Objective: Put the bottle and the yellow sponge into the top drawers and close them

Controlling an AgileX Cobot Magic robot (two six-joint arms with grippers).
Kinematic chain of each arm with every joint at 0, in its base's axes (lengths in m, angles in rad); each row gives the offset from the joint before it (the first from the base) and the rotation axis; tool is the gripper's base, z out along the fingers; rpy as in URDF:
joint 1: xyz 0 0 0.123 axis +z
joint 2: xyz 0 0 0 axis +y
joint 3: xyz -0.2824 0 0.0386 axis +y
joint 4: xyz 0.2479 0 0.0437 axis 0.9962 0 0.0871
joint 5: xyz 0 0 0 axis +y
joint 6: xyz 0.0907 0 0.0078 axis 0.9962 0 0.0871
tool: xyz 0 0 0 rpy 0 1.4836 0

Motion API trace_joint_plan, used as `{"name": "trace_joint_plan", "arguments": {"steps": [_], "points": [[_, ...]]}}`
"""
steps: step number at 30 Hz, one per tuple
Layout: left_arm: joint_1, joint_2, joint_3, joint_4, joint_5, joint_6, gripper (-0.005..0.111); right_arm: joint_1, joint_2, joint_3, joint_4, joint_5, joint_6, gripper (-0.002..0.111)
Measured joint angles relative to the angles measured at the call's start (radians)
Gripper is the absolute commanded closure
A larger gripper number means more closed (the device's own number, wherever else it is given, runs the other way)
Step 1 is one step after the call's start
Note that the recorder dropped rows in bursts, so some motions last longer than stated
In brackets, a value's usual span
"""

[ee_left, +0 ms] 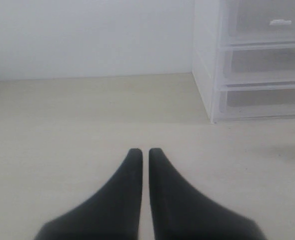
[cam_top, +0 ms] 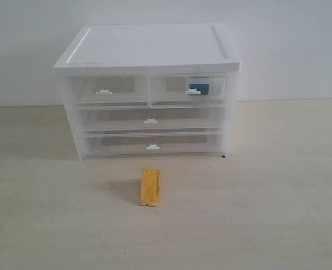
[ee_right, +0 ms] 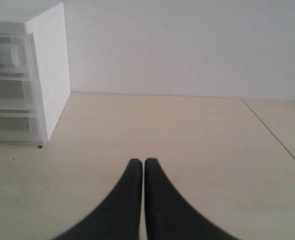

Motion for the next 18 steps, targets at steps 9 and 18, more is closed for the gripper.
{"name": "trace_joint_plan", "arguments": {"steps": [9,18], "points": [[0.000,0.000,0.000,0.000,0.000,0.000,0.102,0.000,0.000,0.143,0.000,-0.077,0.061,0.108],[0.000,0.000,0.000,0.000,0.000,0.000,0.102,0.000,0.000,0.145,-0.002,-0.106,0.082,0.108]]}}
